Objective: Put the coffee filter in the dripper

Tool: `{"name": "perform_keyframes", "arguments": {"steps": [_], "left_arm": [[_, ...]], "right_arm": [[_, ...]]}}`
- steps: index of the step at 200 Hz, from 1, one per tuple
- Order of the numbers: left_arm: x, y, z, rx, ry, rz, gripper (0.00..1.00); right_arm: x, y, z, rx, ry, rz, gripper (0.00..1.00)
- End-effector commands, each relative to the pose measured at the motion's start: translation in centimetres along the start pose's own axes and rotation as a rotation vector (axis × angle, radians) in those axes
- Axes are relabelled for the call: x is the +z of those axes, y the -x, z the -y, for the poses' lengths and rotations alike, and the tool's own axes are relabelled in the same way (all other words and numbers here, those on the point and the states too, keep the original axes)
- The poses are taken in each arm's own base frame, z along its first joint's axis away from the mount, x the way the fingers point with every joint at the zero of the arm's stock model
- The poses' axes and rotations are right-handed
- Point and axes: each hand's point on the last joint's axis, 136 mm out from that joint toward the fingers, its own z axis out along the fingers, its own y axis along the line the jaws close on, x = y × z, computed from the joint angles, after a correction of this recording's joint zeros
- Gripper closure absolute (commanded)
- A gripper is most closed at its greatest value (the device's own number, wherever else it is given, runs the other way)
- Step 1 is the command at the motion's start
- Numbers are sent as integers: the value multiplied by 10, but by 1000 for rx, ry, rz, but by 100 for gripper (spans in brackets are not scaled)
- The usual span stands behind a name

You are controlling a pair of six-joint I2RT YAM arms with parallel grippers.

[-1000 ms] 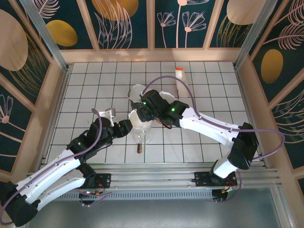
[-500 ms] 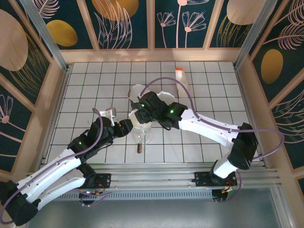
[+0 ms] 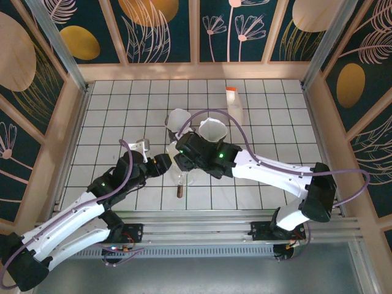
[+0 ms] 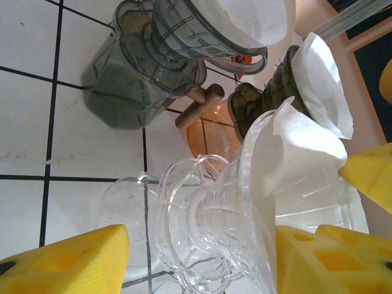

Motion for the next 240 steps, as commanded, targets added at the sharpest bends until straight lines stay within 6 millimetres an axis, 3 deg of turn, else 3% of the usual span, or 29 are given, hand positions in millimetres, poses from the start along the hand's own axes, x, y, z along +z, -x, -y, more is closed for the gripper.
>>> {"name": "perform_keyframes", "arguments": {"steps": [1,98,190,240], "left_arm": [[2,-3,-5,-6,18,-10,38],[-8,10,4,-5,6,27,22],[-17,19,10,-10,-9,61,16],[-26,30,17,-5,-19,93,13]], "right_arm": [[-8,-8,0,-11,-10,-6,35],[-20,5,7,7,-46,51,30],[-21,11,7,15,-42,72,29],[-34,22,12,37,-44,123,30]]}}
